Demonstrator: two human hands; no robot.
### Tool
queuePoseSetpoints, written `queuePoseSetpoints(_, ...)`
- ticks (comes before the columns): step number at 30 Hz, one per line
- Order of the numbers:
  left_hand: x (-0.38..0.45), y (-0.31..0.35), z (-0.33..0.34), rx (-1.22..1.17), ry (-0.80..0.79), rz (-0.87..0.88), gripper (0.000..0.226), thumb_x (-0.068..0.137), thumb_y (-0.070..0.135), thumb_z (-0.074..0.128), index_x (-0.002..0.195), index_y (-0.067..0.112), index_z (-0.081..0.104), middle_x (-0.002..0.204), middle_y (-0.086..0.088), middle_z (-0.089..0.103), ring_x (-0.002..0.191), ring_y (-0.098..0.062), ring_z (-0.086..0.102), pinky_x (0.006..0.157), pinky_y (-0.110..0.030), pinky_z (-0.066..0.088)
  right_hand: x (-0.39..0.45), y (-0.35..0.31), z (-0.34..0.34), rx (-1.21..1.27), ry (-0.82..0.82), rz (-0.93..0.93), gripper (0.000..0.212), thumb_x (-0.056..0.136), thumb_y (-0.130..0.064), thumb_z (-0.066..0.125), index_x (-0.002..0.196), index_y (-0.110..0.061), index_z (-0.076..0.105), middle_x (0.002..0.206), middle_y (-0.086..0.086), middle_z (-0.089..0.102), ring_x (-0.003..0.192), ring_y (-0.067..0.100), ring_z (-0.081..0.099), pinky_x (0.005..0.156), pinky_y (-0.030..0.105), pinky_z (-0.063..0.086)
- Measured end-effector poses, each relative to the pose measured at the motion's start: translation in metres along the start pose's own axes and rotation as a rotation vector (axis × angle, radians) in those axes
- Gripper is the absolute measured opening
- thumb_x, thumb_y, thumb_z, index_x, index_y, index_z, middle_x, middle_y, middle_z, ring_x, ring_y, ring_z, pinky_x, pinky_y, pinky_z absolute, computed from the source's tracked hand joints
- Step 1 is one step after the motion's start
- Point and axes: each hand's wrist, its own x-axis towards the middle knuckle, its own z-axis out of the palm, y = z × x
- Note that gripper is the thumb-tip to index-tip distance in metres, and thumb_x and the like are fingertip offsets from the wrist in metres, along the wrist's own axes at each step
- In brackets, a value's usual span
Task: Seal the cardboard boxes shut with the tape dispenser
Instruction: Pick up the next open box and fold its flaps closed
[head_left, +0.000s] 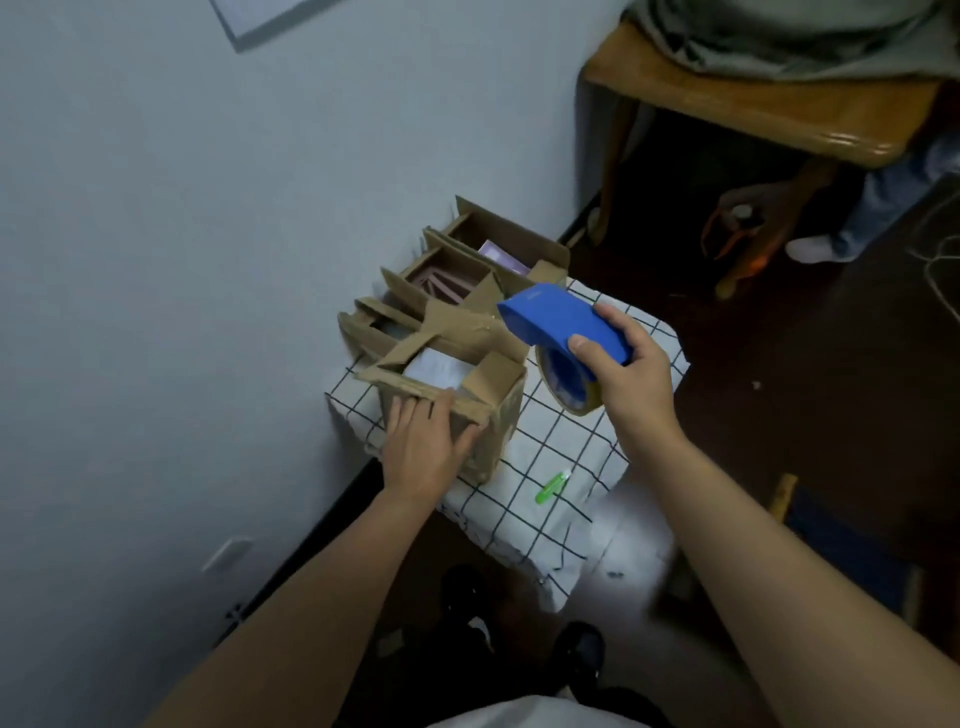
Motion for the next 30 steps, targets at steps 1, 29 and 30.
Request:
queuePoseSetpoints(1, 0.001, 0.011, 0.007, -0.011, -0.017, 0.015, 0.059, 0.091, 0.049, 0.06, 0.133, 0.008, 0.054, 0.122, -0.012, 0.063, 0.122, -0.031, 0.05, 0.112, -0.048, 0.026, 0.001, 0.0, -0.012, -0.016, 0.017, -0.002, 0.036, 0.087, -0.02, 0.077, 0.116, -0.038, 0.064, 0.122, -0.016, 0.058, 0.107, 0.0, 0.061, 0.081, 0.015, 0.052)
queuePoseSetpoints(29, 0.081, 0.08, 0.203, 0.1, -0.371, -0.197, 0.059, 0.093, 0.056, 0.048, 0.147, 0.04, 0.029, 0.14, -0.008, 0.037, 0.126, -0.025, 0.037, 0.103, -0.04, 0.033, 0.179, 0.078, -0.062, -0.221, -0.081, 0.205, 0.038, 0.087, -0.023, 0.076, 0.116, -0.043, 0.063, 0.123, -0.015, 0.057, 0.109, 0.008, 0.063, 0.086, 0.022, 0.056)
queuePoseSetpoints(30, 0.081, 0.085, 0.203, 0.119, -0.363, -0.216, 0.059, 0.092, 0.055, 0.051, 0.146, 0.039, 0.032, 0.141, -0.009, 0.037, 0.127, -0.027, 0.037, 0.103, -0.041, 0.033, 0.187, 0.078, -0.064, -0.217, -0.112, 0.209, 0.038, 0.087, -0.023, 0.076, 0.116, -0.043, 0.063, 0.122, -0.017, 0.057, 0.106, 0.004, 0.063, 0.082, 0.018, 0.055)
